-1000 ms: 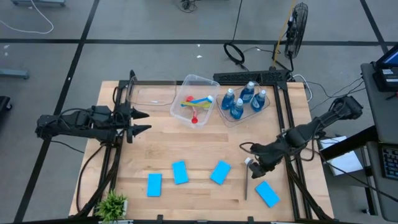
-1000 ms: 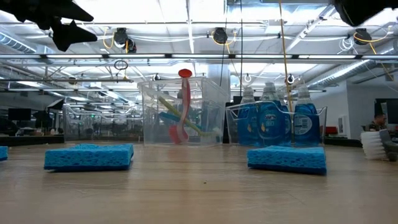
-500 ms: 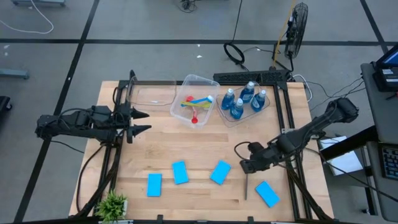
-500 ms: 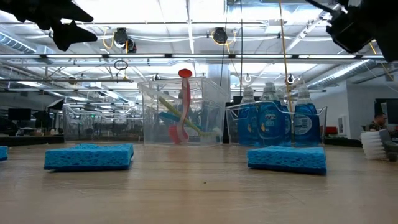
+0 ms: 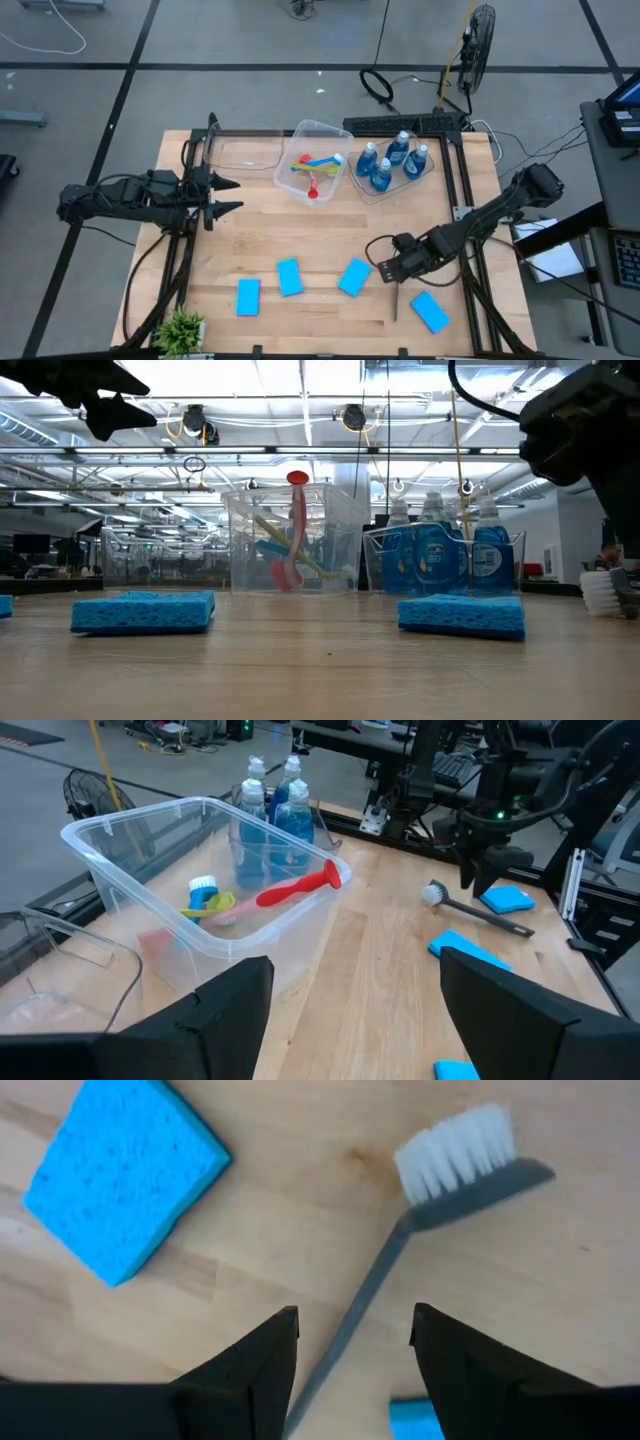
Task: Pick & Place Kitchen Sink Supplies
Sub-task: Put the dark gray dish brush into the transparent container
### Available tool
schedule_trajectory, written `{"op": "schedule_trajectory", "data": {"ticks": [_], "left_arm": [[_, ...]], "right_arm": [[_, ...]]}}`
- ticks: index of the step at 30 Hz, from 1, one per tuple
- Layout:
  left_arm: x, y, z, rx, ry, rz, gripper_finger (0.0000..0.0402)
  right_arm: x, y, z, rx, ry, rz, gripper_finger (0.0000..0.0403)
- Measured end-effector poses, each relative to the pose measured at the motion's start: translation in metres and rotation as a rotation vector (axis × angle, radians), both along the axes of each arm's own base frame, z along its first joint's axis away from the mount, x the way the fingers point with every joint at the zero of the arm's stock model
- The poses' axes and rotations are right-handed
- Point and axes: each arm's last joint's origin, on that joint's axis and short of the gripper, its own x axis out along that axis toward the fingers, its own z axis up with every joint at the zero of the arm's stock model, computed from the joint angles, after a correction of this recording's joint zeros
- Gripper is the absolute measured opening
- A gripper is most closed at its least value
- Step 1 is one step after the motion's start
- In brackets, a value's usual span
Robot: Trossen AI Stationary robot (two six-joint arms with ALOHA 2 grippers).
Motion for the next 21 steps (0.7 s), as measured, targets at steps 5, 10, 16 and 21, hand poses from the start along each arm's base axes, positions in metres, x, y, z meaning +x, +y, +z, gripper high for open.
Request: {"op": "schedule_trajectory", "data": {"ticks": [5, 10, 16, 21], "left_arm": [[0.0, 0.0, 0.0, 0.0, 0.0, 0.0, 0.0274], [0.0, 0.0, 0.0, 0.0, 0.0, 0.0, 0.028], [0.0, 0.0, 0.0, -0.002, -0.001, 0.0, 0.029], [0.0, 0.0, 0.0, -0.003, -0.001, 0.0, 0.0288]], "right_arm": [[0.004, 0.0, -0.01, -0.04, 0.023, -0.014, 0.0185], [0.007, 0.001, -0.021, -0.066, 0.069, -0.014, 0.0185], [0.007, 0.001, -0.032, -0.106, 0.129, -0.015, 0.0185], [0.008, -0.001, -0.036, -0.161, 0.118, -0.02, 0.0185]]}}
